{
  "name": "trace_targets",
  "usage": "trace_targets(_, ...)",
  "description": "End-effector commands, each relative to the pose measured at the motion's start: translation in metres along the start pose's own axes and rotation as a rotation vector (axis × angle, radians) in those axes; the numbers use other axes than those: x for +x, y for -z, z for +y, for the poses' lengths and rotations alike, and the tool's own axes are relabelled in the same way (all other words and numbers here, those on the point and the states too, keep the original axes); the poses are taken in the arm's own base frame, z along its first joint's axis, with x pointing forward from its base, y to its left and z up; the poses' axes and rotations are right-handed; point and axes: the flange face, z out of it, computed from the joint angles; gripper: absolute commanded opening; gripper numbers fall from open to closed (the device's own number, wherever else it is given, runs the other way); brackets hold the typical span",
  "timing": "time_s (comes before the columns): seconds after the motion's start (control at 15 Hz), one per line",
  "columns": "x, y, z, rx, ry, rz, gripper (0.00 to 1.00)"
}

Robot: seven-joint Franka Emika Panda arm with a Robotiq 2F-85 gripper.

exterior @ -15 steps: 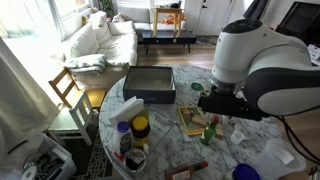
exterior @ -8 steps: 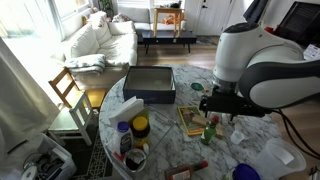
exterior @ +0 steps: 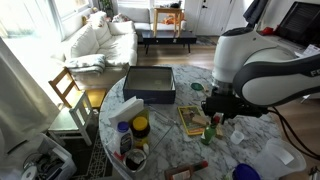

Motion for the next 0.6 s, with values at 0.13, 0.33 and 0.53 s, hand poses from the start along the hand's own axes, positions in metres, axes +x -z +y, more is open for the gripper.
trace_targets(0.13, 0.0065, -0.0024, -0.0050, 0.003, -0.021, 0.005, 0.69)
trace_targets(0.33, 0.0060, -0.0053, -0.0054, 0.001, -0.021, 0.002, 0.37)
trace_targets(0.53, 0.0054, -0.0088, -0.0064, -0.011, -0.030, 0.004, 0.20)
